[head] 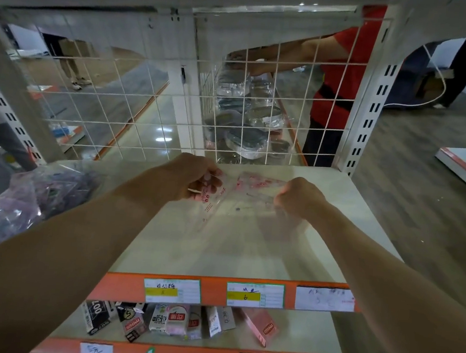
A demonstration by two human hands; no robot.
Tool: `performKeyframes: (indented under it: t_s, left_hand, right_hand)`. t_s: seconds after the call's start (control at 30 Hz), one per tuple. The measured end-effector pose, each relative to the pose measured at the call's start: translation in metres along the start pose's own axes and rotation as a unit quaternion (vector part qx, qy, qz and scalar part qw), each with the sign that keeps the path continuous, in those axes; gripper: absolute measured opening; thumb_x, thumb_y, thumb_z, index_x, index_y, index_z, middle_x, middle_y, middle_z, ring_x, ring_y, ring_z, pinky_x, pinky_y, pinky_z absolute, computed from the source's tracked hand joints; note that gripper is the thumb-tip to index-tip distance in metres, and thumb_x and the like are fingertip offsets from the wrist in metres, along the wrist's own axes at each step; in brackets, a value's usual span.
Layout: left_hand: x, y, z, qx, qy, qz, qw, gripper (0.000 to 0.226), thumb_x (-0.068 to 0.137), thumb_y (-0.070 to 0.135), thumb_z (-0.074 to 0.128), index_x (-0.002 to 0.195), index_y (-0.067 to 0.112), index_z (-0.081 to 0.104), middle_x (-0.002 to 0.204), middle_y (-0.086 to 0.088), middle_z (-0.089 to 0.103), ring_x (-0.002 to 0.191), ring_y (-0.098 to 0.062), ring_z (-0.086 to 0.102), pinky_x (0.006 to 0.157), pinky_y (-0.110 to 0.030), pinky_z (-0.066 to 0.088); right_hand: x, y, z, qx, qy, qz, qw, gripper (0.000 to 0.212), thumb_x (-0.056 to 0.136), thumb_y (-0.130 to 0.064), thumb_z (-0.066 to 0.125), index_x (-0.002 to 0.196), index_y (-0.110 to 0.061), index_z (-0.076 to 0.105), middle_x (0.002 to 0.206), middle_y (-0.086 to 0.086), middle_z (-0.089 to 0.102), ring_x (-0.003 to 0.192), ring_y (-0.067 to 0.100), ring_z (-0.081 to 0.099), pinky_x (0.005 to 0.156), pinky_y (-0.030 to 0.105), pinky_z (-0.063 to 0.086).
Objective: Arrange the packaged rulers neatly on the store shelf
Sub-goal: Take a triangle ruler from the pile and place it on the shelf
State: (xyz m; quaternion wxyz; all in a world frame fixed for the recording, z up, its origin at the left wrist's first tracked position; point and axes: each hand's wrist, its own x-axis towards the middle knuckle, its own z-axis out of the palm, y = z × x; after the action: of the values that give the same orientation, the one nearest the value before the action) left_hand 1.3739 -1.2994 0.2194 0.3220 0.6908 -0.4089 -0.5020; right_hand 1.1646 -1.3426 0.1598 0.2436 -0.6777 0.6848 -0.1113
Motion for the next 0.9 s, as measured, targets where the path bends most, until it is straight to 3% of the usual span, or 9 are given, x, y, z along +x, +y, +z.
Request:
performKeyframes:
  t_s: [0.17,0.3,0.43,0.53,0.63,0.77,0.83,0.9]
  left_hand:
    - [0.0,0.004,0.002,0.001,-0.007,0.003,1.0,0.018,0.091,0.01,0.049,0.079,0.009,0.062,0.073,-0.006,0.066,0.059,-0.016,0.056,0.049,-0.023,0.041]
    - [0.001,0.006,0.005,-0.003,-0.011,0.003,1.0,0.013,0.089,0.01,0.053,0.081,0.008,0.063,0.077,-0.008,0.065,0.061,-0.018,0.056,0.055,-0.026,0.043]
    - [-0.001,0.008,0.006,-0.047,-0.018,0.001,0.999,0.004,0.088,0.008,0.058,0.088,0.007,0.062,0.065,-0.003,0.049,0.073,-0.021,0.056,0.044,-0.023,0.048]
    - [0.0,0.008,0.005,-0.086,-0.032,0.007,0.996,0.006,0.088,0.01,0.06,0.082,0.01,0.061,0.059,0.0,0.051,0.062,-0.016,0.056,0.047,-0.023,0.051]
    - [0.003,0.006,0.004,-0.102,-0.027,0.016,0.994,0.008,0.089,0.011,0.061,0.081,0.01,0.061,0.061,0.0,0.058,0.053,-0.012,0.057,0.051,-0.023,0.046]
    - [0.009,0.009,0.006,-0.197,-0.031,0.013,0.98,0.01,0.087,0.0,0.059,0.077,0.002,0.059,0.06,-0.007,0.063,0.054,-0.015,0.06,0.071,-0.034,0.057]
    - [0.01,0.012,0.009,-0.211,-0.03,0.016,0.977,0.01,0.086,-0.003,0.059,0.077,0.001,0.059,0.056,-0.008,0.065,0.049,-0.016,0.064,0.065,-0.034,0.058]
    - [0.01,0.016,0.012,-0.219,-0.029,0.016,0.975,0.01,0.085,-0.005,0.059,0.076,-0.001,0.059,0.055,-0.009,0.066,0.049,-0.016,0.066,0.057,-0.031,0.058]
  right_hand:
    - [-0.003,-0.001,0.0,0.006,-0.004,-0.014,1.0,0.021,0.078,-0.011,0.056,0.064,-0.014,0.04,0.066,0.002,0.047,0.068,0.022,0.05,0.051,0.023,0.033]
    - [-0.002,0.002,0.002,-0.006,-0.009,-0.044,0.999,0.004,0.073,-0.01,0.057,0.076,-0.009,0.056,0.07,0.003,0.054,0.074,0.024,0.057,0.06,0.025,0.04]
    - [-0.004,0.002,-0.002,0.017,0.014,-0.063,0.998,0.016,0.085,-0.009,0.049,0.074,-0.002,0.058,0.073,0.006,0.057,0.072,0.021,0.055,0.063,0.025,0.043]
    - [-0.012,-0.003,-0.014,0.155,0.004,-0.081,0.985,0.025,0.092,-0.014,0.05,0.074,-0.002,0.062,0.067,0.006,0.053,0.063,0.017,0.047,0.058,0.025,0.039]
    - [-0.022,-0.01,-0.026,0.253,-0.066,-0.078,0.962,0.018,0.092,-0.02,0.057,0.09,-0.009,0.07,0.083,0.003,0.069,0.072,0.012,0.056,0.062,0.021,0.043]
    - [-0.027,-0.018,-0.038,0.221,-0.056,-0.154,0.961,0.026,0.092,-0.026,0.058,0.098,-0.003,0.069,0.087,0.009,0.066,0.075,0.02,0.058,0.065,0.026,0.044]
    - [-0.023,-0.021,-0.044,0.176,-0.03,-0.188,0.966,0.032,0.088,-0.028,0.064,0.106,-0.002,0.067,0.092,0.013,0.065,0.077,0.027,0.06,0.069,0.029,0.045]
    - [-0.019,-0.024,-0.049,0.098,0.014,-0.204,0.974,0.035,0.086,-0.027,0.067,0.116,-0.009,0.066,0.1,0.005,0.065,0.083,0.018,0.061,0.078,0.029,0.049]
